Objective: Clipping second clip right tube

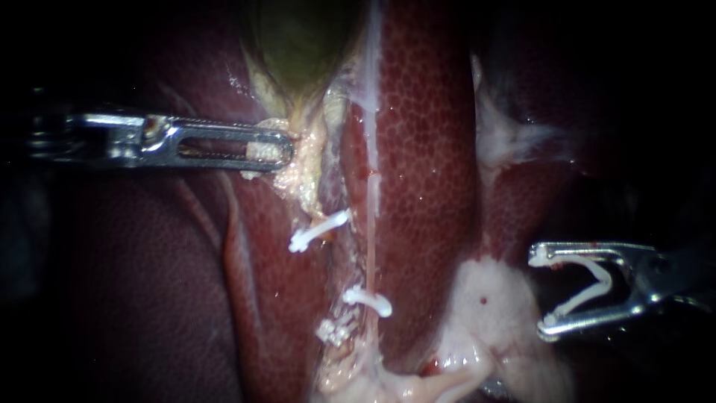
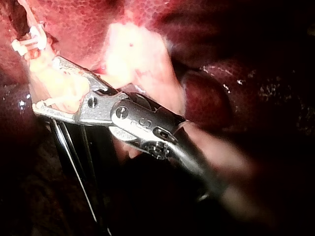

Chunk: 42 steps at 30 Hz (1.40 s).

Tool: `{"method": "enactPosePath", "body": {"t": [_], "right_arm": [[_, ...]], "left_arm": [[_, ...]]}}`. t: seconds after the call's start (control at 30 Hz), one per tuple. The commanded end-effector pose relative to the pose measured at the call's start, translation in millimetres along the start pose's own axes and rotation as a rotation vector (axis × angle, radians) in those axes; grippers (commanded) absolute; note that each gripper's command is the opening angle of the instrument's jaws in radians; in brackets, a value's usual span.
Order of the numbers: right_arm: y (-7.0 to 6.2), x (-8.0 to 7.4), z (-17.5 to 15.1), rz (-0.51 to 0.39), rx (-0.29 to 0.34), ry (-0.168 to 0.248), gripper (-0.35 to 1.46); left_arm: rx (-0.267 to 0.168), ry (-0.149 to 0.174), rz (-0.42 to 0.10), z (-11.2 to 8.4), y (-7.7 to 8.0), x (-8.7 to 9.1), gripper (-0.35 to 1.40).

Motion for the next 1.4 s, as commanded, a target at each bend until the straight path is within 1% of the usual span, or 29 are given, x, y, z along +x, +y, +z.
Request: {"method": "enactPosePath", "body": {"t": [0.03,0.3,0.43,0.63,0.8,0.9,1.0,1.1,1.4], "right_arm": [[0.0,0.0,0.0,0.0,0.0,0.0,0.6],[0.1,0.0,0.0,0.0,0.0,0.0,0.6],[0.1,0.0,0.0,0.0,0.0,0.0,0.6],[0.1,-0.1,0.0,0.0,-0.001,0.0,0.6],[0.3,-0.1,0.0,0.0,-0.002,0.0,0.6],[0.3,-0.1,0.0,0.0,-0.002,0.0,0.6],[0.3,-0.1,0.0,0.0,-0.002,0.0,0.6],[0.3,-0.1,0.0,0.0,-0.002,0.0,0.6],[0.3,-0.1,0.2,0.001,-0.003,0.0,0.6]], "left_arm": [[0.0,0.0,0.0,0.0,0.0,0.0,-0.35],[0.003,0.003,-0.001,-0.4,0.0,-0.3,-0.35],[0.008,0.006,-0.004,-1.3,0.0,-1.1,-0.35],[-0.011,0.0,-0.015,-4.0,0.3,-3.2,-0.35],[-0.017,-0.026,-0.033,-6.6,0.5,-5.0,-0.35],[-0.02,-0.045,-0.031,-8.2,0.5,-6.1,-0.35],[-0.025,-0.055,-0.026,-9.3,0.4,-6.9,-0.35],[-0.025,-0.058,-0.029,-9.8,0.5,-7.1,-0.35],[-0.025,-0.058,-0.028,-9.8,0.5,-7.0,-0.35]]}}
